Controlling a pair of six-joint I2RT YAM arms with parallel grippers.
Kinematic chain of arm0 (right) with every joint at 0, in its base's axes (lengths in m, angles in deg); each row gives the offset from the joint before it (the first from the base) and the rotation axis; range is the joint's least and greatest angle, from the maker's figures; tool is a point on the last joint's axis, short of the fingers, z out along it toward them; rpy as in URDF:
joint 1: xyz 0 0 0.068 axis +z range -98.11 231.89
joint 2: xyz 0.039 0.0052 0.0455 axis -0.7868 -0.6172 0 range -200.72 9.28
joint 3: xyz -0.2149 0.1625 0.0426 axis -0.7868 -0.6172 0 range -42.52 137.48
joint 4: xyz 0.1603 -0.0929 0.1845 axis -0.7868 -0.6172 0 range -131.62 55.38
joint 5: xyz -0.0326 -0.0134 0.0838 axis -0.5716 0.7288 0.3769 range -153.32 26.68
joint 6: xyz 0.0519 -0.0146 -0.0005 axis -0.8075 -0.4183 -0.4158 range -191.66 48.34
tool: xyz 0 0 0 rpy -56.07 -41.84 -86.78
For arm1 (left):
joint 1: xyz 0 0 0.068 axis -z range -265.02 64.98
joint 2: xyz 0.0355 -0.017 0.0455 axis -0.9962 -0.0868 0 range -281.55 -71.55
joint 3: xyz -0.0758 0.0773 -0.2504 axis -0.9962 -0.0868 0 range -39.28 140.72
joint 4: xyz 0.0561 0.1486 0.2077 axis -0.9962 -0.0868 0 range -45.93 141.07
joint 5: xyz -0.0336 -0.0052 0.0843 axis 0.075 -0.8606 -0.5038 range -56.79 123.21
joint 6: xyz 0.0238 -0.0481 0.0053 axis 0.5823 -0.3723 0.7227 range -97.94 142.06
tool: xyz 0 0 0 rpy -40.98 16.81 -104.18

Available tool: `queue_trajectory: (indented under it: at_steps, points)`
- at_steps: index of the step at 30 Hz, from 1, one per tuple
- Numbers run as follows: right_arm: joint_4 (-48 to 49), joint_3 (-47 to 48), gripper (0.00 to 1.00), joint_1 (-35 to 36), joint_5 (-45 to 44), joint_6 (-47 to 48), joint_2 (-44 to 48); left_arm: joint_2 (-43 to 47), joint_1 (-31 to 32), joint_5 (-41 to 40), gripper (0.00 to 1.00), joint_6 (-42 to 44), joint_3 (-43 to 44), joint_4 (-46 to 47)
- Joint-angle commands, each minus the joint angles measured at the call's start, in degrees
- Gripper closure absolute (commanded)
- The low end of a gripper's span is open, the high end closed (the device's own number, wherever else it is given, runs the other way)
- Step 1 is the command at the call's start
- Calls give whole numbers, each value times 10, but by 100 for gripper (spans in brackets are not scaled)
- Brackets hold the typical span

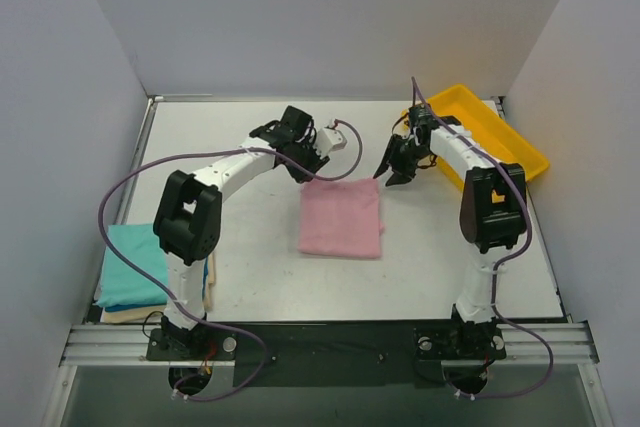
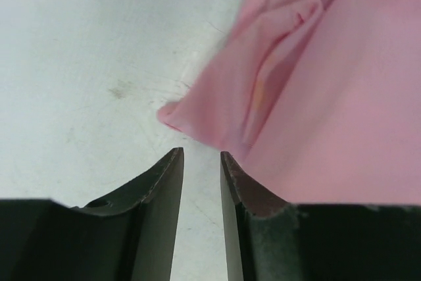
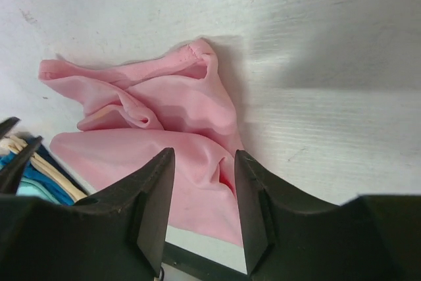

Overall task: Fold and stack the t-shirts
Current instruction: Fold the long partially folded tshirt into a neat square

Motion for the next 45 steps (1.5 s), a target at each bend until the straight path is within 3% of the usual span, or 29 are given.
queue_trajectory:
  at_steps: [1, 3, 4, 7, 9, 19, 24, 26, 31, 33, 35, 45]
  points:
    - [-15, 8, 62, 9, -46, 54, 88, 15, -13, -29, 61, -58, 78, 18]
    - [-7, -34, 62, 29, -68, 76, 135, 36, -12, 13, 61, -67, 69, -2]
    - [6, -67, 66, 46, -69, 85, 161, 43, -12, 33, 62, -70, 62, -17]
    - [27, -109, 93, 76, -60, 94, 173, 67, -11, 125, 74, -85, 15, -27]
    - [27, -115, 100, 87, -45, 87, 152, 69, -11, 155, 79, -87, -10, -20]
    - [27, -45, 100, 84, -59, 66, 6, -7, -18, 60, 81, -112, -40, 67]
    - [27, -25, 100, 72, -58, 70, -13, -19, -22, 41, 80, -122, -18, 70]
    - [27, -27, 100, 68, -50, 80, -3, -16, -24, 39, 73, -129, -10, 66]
    - [41, -65, 74, 59, -74, 107, 68, 14, -44, 59, 59, -179, -15, 66]
    - [47, -69, 69, 56, -81, 114, 77, 31, -47, 67, 52, -191, -33, 79]
    - [47, -60, 68, 55, -85, 118, 68, 33, -47, 82, 46, -193, -40, 81]
    - [29, -43, 63, 54, -75, 119, 11, 8, -61, 105, 39, -177, -57, 51]
